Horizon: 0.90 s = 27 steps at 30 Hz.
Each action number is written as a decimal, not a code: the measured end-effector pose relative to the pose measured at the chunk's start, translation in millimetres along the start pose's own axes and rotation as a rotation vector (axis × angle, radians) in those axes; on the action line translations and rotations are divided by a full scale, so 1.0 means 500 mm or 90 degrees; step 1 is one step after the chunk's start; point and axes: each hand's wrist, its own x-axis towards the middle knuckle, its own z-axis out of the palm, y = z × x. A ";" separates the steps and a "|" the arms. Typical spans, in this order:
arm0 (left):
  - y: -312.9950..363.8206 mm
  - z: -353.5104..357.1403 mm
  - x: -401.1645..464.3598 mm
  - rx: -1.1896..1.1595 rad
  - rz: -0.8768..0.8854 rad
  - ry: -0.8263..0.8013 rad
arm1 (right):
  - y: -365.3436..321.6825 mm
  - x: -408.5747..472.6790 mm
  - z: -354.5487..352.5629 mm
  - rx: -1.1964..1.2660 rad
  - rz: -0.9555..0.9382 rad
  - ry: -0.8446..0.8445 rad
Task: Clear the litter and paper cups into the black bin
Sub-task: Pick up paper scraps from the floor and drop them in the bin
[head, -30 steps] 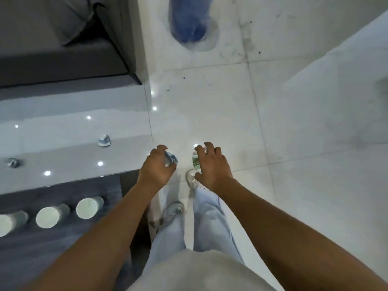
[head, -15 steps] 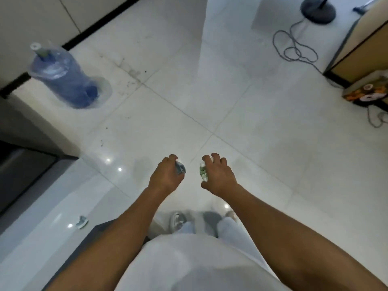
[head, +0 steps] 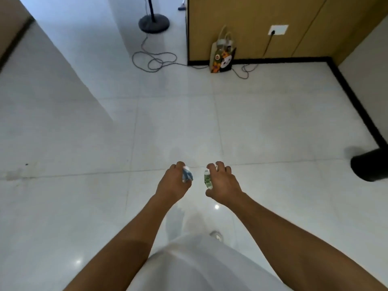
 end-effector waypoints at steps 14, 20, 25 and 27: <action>0.521 0.300 0.271 0.165 0.238 -0.245 | 0.561 -0.046 -0.171 0.159 0.338 0.087; 0.736 0.420 0.420 0.208 0.315 -0.317 | 0.766 0.000 -0.265 0.196 0.448 0.143; 0.927 0.505 0.526 0.248 0.382 -0.369 | 0.929 0.023 -0.356 0.242 0.540 0.188; 0.999 0.541 0.558 0.259 0.404 -0.378 | 0.990 0.024 -0.384 0.256 0.566 0.200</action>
